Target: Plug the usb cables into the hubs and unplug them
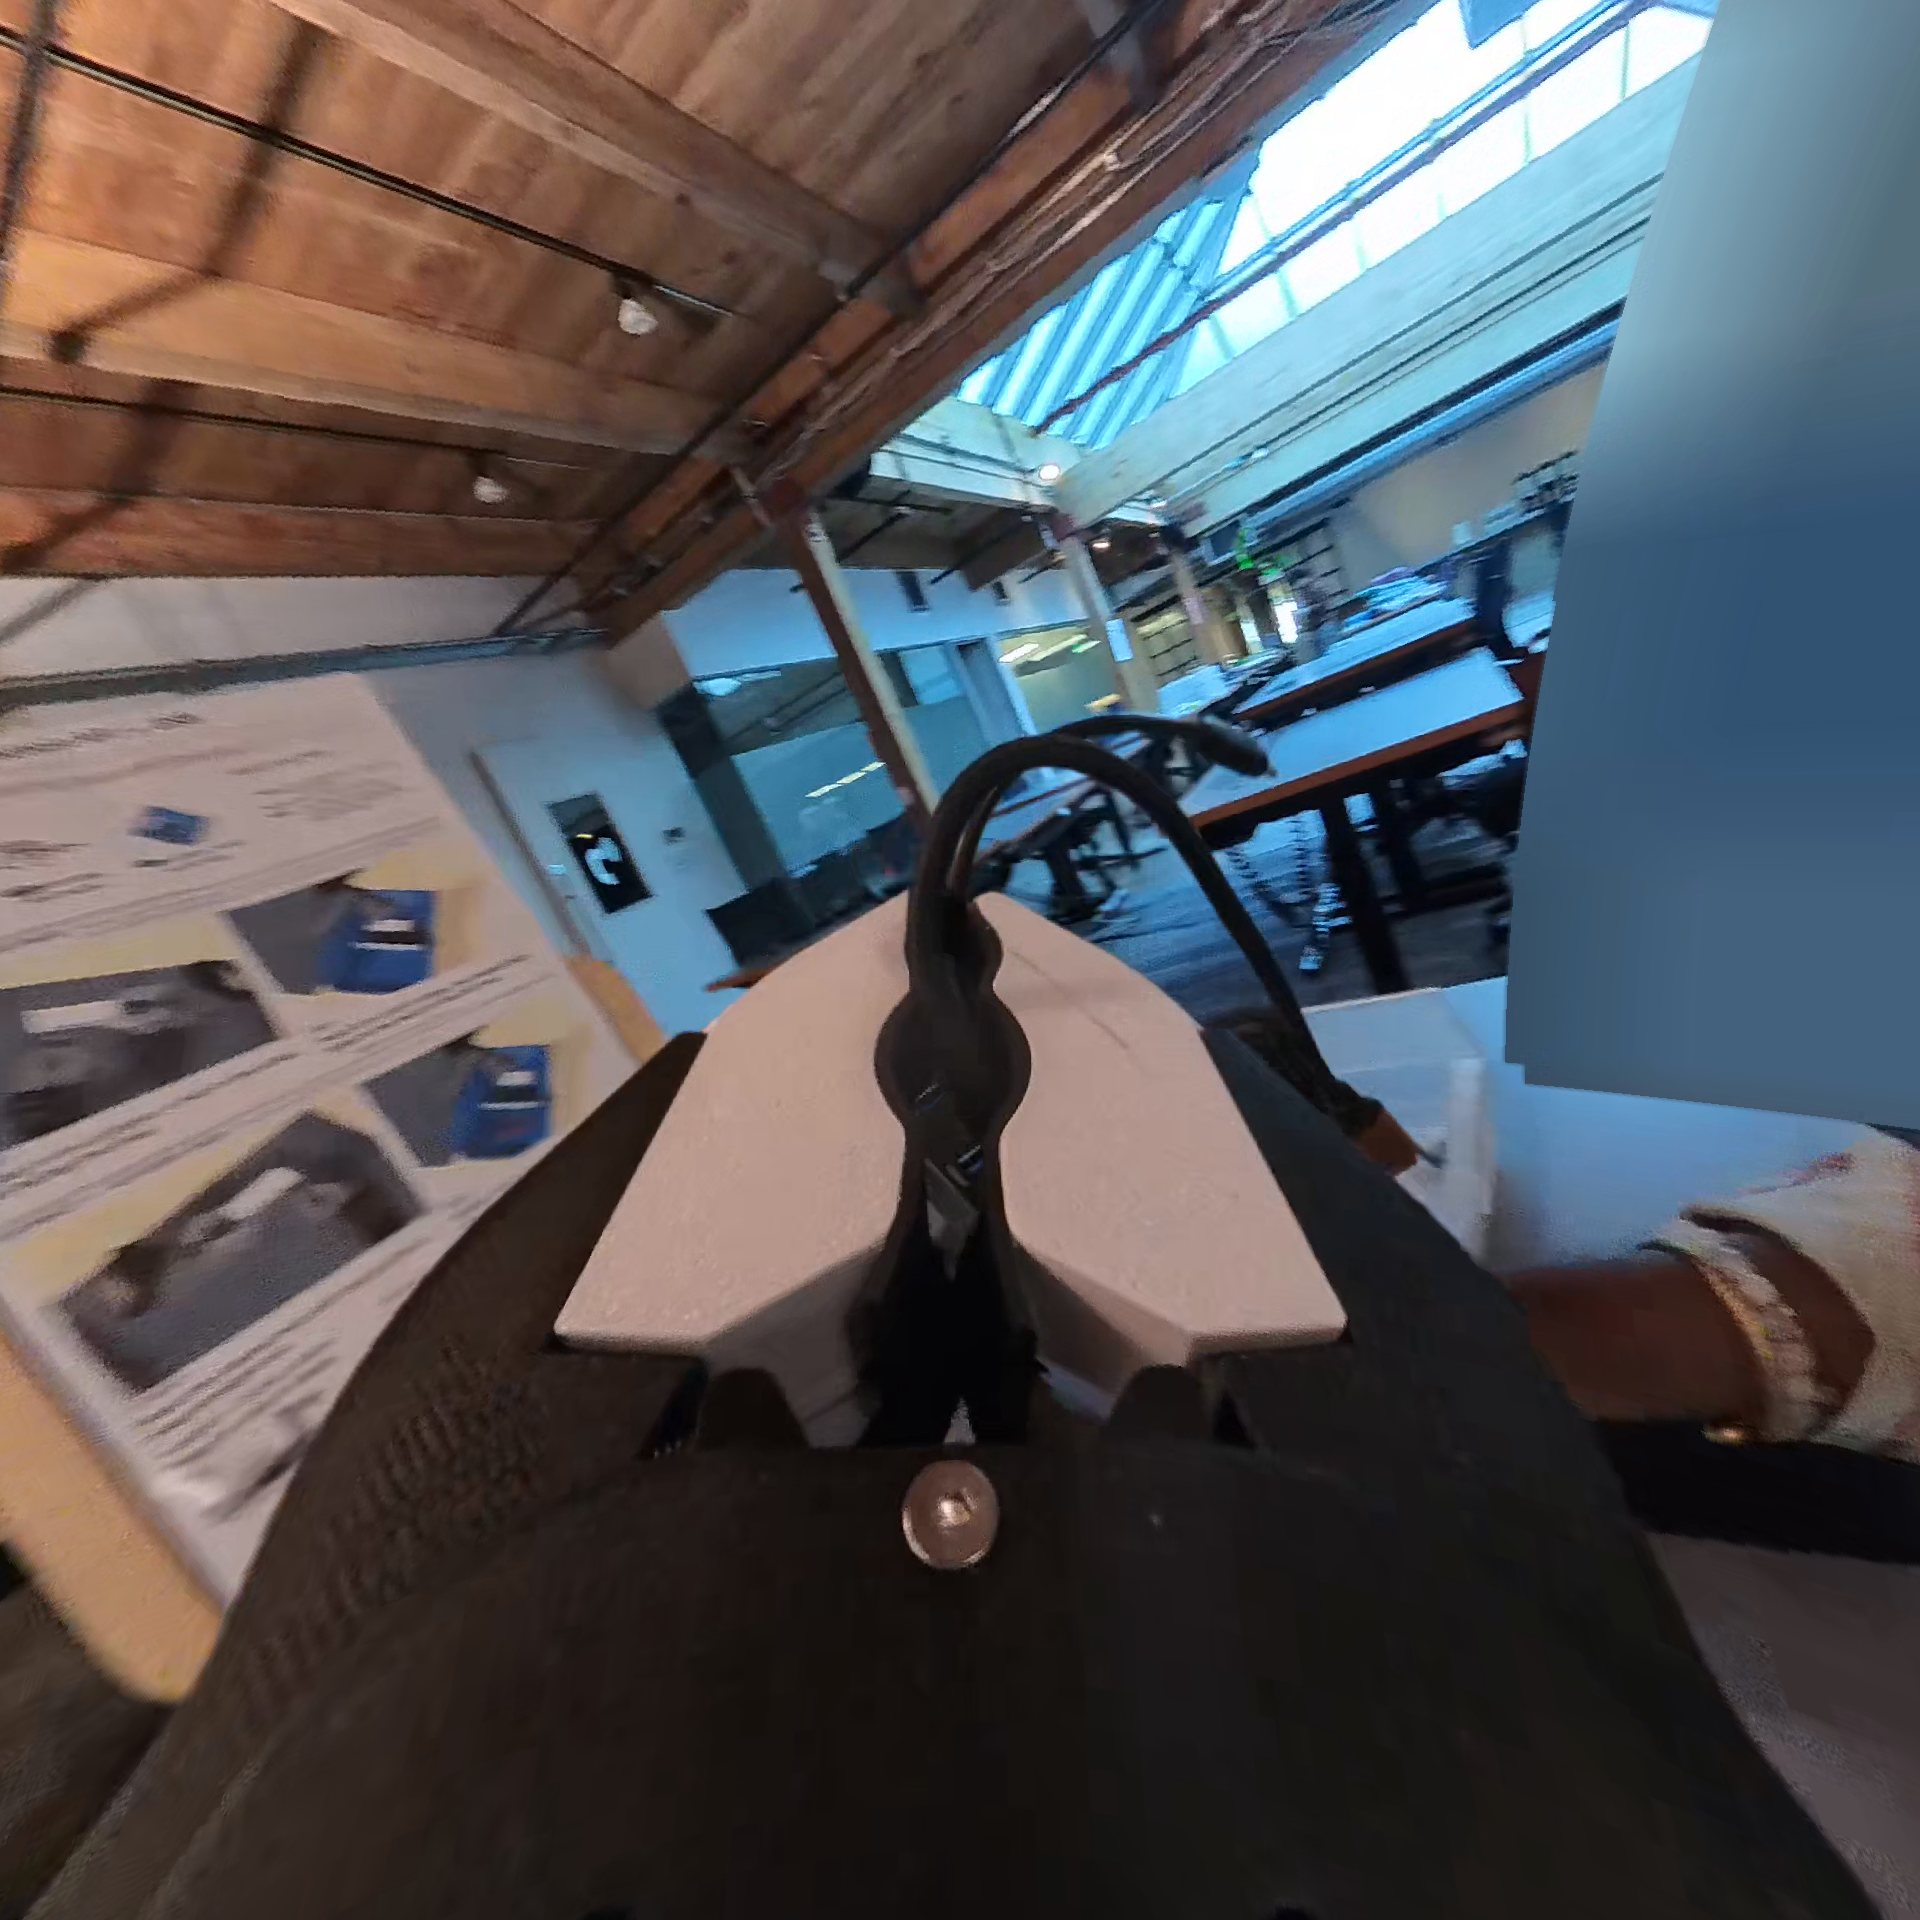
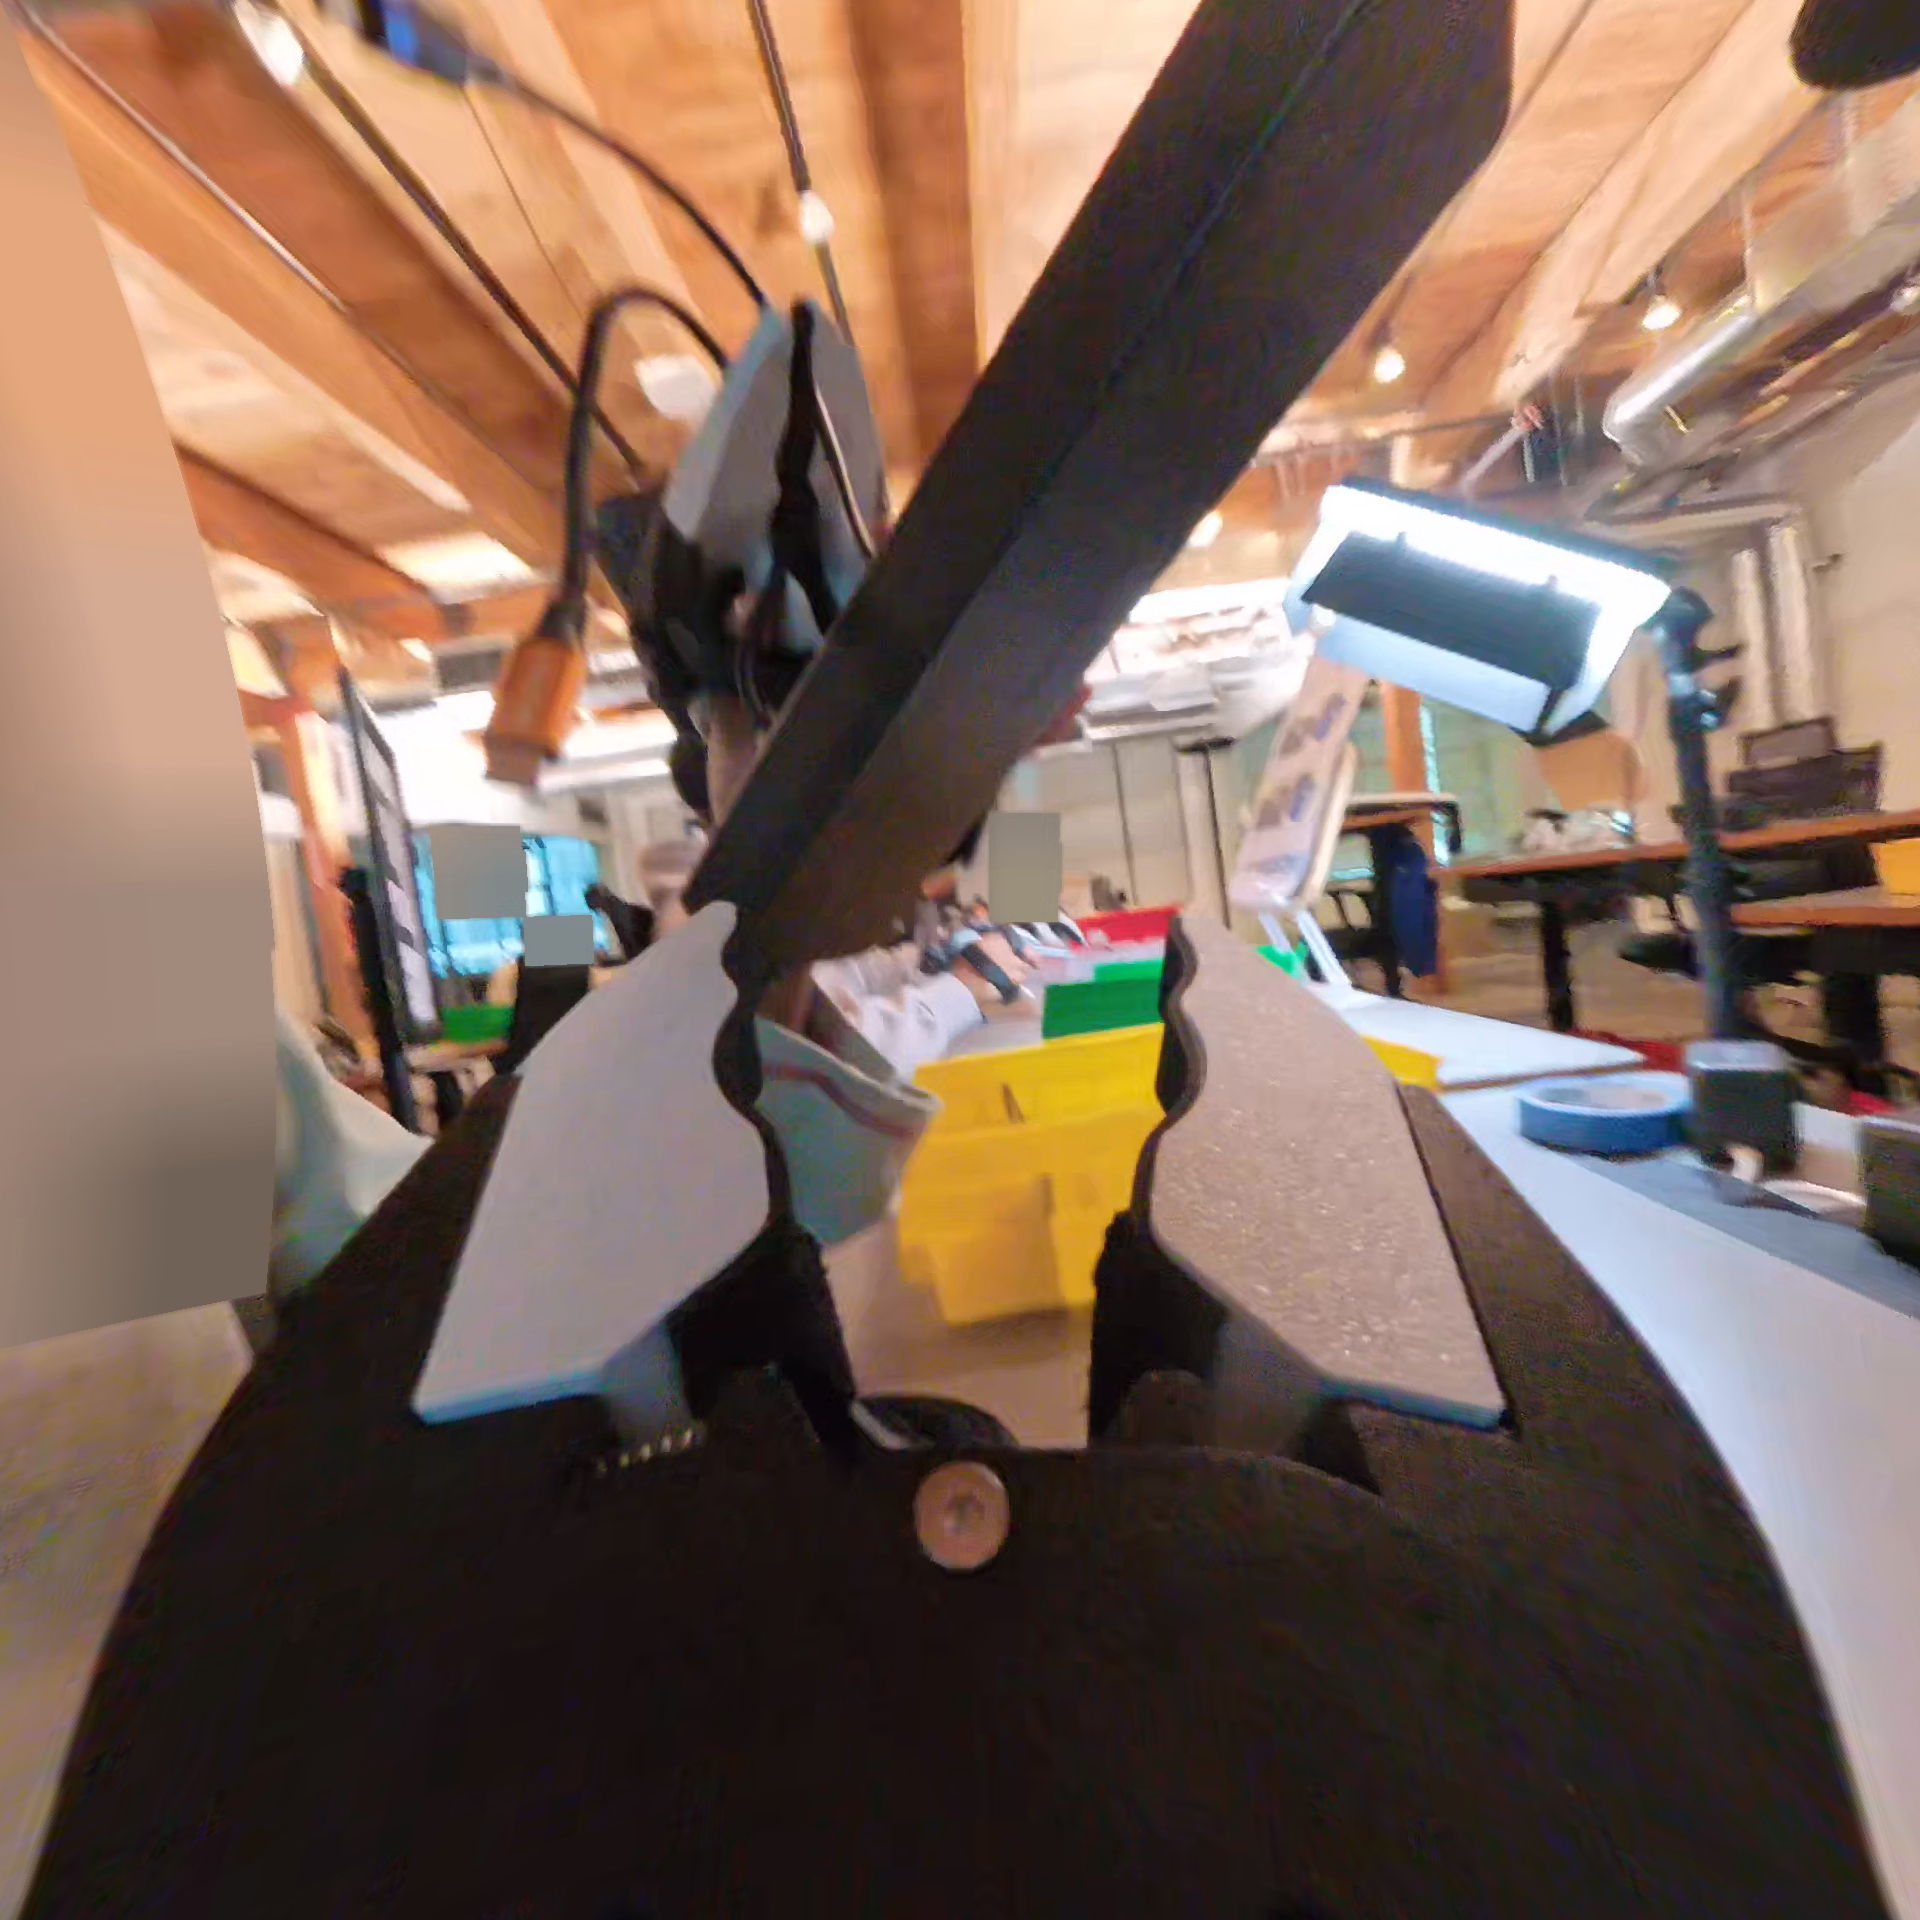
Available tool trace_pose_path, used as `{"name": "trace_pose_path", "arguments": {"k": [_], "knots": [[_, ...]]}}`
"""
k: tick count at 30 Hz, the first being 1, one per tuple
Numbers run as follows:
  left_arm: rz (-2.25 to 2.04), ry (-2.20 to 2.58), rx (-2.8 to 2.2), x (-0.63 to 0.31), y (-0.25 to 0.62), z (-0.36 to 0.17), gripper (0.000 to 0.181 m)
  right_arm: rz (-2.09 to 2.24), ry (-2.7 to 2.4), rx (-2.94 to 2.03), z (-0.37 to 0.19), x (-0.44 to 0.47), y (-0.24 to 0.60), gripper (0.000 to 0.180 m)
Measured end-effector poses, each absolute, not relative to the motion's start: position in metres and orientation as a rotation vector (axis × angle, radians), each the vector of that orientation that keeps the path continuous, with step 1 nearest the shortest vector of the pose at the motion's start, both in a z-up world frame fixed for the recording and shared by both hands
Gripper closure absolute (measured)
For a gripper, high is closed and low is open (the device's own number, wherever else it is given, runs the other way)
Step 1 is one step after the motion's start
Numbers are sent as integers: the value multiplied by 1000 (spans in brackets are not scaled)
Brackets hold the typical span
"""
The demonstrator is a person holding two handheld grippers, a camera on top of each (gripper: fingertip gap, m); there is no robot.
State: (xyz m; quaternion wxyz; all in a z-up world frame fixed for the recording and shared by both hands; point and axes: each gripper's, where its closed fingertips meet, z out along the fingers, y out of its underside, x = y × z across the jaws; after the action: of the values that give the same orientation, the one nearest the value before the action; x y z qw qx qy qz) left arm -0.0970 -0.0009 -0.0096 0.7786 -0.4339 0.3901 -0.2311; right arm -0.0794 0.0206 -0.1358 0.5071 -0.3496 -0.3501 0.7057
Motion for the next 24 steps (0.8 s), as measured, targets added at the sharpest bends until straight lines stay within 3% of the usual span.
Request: {"name": "trace_pose_path", "arguments": {"k": [3,7,13,18,22,24], "knots": [[-480,919,-962,-68,2,-25,177,1862,-724,-742,-115,-59,19,99],[-342,1006,-975,-51,6,-41,178,1798,-763,-783,-119,-59,23,107],[-351,1063,-948,-27,-2,-50,176,1699,-654,-865,-127,-59,39,145],[-476,1150,-886,-20,-31,-49,135,1699,-554,-676,-111,-28,42,149],[-582,1258,-925,-35,-43,-60,115,1573,-653,-518,-100,-15,26,149],[-657,1362,-971,-50,-48,-76,114,1545,-651,-452,-93,-7,21,149]]}}
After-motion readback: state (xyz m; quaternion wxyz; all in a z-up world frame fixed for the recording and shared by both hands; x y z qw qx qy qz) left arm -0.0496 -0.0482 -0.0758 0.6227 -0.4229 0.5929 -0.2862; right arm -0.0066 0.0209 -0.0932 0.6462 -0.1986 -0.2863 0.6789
